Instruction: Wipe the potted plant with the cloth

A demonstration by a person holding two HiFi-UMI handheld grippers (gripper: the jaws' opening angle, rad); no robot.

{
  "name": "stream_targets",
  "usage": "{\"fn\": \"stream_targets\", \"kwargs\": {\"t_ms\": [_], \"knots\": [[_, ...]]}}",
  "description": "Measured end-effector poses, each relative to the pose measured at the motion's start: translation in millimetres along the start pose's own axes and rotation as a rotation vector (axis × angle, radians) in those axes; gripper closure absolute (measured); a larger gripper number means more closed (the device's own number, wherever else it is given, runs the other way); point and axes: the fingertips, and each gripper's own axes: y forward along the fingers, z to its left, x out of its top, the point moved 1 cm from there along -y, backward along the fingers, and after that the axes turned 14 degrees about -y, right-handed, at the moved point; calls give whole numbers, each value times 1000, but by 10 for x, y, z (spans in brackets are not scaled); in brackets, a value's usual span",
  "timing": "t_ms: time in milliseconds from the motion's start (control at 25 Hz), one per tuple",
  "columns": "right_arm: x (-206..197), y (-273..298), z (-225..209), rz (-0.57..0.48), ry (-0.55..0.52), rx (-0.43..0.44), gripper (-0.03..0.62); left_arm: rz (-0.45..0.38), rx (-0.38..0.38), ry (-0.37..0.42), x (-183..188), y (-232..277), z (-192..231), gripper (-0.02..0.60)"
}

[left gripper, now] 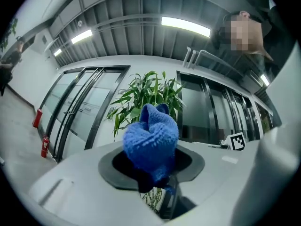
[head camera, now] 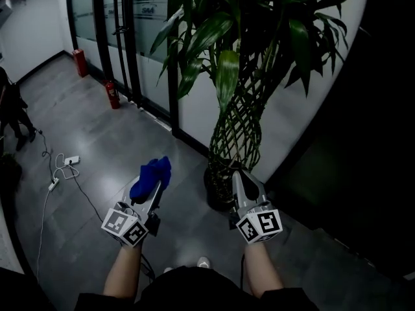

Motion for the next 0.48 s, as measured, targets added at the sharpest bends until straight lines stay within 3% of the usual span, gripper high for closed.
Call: {"fn": "stream_targets", "kwargs": {"t_ms": [280, 480], "knots": [[4, -201, 475, 29, -17, -58, 591, 8, -11, 15, 112, -401, 157, 428], [-46, -499, 703, 67, -52, -133, 591, 47, -62, 22, 32, -613, 234, 428]]}}
